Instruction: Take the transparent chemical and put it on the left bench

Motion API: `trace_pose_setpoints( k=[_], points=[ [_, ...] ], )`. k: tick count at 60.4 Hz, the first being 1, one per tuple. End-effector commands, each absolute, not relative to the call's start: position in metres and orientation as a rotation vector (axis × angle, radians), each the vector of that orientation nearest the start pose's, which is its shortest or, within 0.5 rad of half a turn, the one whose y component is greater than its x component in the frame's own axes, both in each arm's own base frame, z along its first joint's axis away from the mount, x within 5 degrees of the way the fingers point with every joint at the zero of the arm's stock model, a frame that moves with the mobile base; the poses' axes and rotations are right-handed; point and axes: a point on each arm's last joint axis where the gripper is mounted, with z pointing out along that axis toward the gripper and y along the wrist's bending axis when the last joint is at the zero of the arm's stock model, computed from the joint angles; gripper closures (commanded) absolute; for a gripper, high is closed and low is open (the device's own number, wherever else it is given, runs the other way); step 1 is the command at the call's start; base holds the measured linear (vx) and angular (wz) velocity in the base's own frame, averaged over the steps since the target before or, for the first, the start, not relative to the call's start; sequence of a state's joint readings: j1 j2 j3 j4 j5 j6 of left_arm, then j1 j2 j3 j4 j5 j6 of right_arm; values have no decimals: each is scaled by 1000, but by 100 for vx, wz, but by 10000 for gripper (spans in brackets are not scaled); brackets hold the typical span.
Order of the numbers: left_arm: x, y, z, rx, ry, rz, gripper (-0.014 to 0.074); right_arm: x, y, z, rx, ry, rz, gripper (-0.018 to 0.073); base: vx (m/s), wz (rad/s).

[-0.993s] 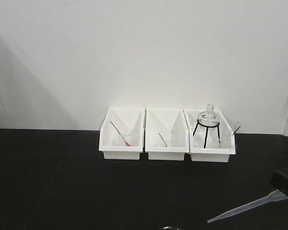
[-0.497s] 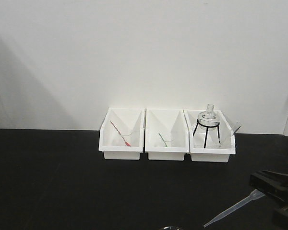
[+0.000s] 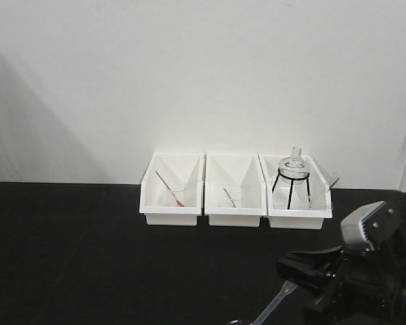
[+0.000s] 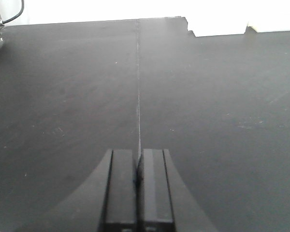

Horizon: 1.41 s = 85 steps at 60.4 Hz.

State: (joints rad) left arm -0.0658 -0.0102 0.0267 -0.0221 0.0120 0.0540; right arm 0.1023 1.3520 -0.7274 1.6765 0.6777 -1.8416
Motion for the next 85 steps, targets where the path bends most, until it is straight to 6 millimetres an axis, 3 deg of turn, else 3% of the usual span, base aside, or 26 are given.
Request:
trace_pose_setpoints(
  k=[1, 15, 35, 43, 57, 66, 76, 85],
  points=[
    [55, -4, 206, 64, 1429, -35, 600, 264, 91, 278, -646, 1816, 660, 561, 0, 0],
    [55, -4, 206, 64, 1429, -35, 600, 273, 93, 262, -664, 1859, 639, 493, 0, 0],
    [55, -4, 206, 64, 1429, -35, 600, 273, 96, 261, -656, 1848, 695, 132, 0, 0],
    [55, -4, 206, 64, 1429, -35, 600, 273, 96, 261, -656, 1848, 695, 76, 0, 0],
    [55, -4, 206, 64, 1429, -35, 600, 272, 93, 267, -625, 1832, 678, 114, 0, 0],
    [55, -4, 206, 64, 1429, -35, 600, 263, 80, 291, -541, 1812, 514, 279, 0, 0],
    [55, -4, 206, 64, 1429, -35, 600, 232, 63, 330, -383, 1729, 398, 569, 0, 0],
    [55, -4, 206, 64, 1429, -35, 600, 196, 46, 345, -251, 1668, 298, 568, 0, 0]
  ],
)
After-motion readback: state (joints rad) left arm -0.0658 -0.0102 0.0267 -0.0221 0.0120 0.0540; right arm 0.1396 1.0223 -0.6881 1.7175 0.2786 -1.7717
